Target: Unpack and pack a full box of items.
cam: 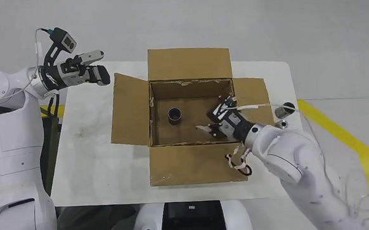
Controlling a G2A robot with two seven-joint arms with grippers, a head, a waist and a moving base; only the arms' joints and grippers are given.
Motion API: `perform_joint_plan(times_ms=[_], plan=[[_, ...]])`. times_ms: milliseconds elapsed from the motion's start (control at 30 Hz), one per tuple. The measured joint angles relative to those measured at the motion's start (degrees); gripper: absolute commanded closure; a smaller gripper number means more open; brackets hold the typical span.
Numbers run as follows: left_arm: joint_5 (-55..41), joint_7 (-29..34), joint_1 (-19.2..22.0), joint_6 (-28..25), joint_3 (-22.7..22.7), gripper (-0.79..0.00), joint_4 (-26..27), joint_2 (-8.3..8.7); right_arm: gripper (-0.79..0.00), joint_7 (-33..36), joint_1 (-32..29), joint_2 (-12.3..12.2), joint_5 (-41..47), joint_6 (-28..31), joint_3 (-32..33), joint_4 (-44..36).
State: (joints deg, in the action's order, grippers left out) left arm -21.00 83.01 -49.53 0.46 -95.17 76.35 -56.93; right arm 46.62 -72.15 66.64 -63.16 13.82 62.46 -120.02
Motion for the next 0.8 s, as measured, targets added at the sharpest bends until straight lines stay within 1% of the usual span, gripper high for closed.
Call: perform_joint_plan(times_ms=[167, 333, 400, 467, 500, 533, 800], plan=[[0.0, 0.0, 0.0, 0.0, 0.0, -0.785, 0.0, 0.0, -0.708, 1.4, 4.5, 0.9, 2.3, 0.6, -4.4, 4.1], [0.0, 0.0, 0.0, 0.0, 0.0, -0.785, 0.0, 0.0, -0.683, 1.9, 8.3, 1.8, 4.9, 1.2, -7.4, 9.2], [0.0, 0.0, 0.0, 0.0, 0.0, -0.785, 0.0, 0.0, -0.696, 2.0, 9.7, 2.1, 6.0, 1.6, -8.4, 11.3], [0.0, 0.0, 0.0, 0.0, 0.0, -0.785, 0.0, 0.0, -0.727, 1.8, 10.9, 2.4, 6.4, 1.8, -9.2, 12.9], [0.0, 0.0, 0.0, 0.0, 0.0, -0.785, 0.0, 0.0, -0.77, 1.6, 11.2, 2.5, 6.4, 1.9, -9.5, 13.4], [0.0, 0.0, 0.0, 0.0, 0.0, -0.785, 0.0, 0.0, -0.785, 1.4, 11.6, 2.6, 6.3, 2.0, -9.8, 13.8], [0.0, 0.0, 0.0, 0.0, 0.0, -0.785, 0.0, 0.0, -0.785, 1.2, 12.0, 2.7, 6.0, 2.3, -10.2, 14.2]])
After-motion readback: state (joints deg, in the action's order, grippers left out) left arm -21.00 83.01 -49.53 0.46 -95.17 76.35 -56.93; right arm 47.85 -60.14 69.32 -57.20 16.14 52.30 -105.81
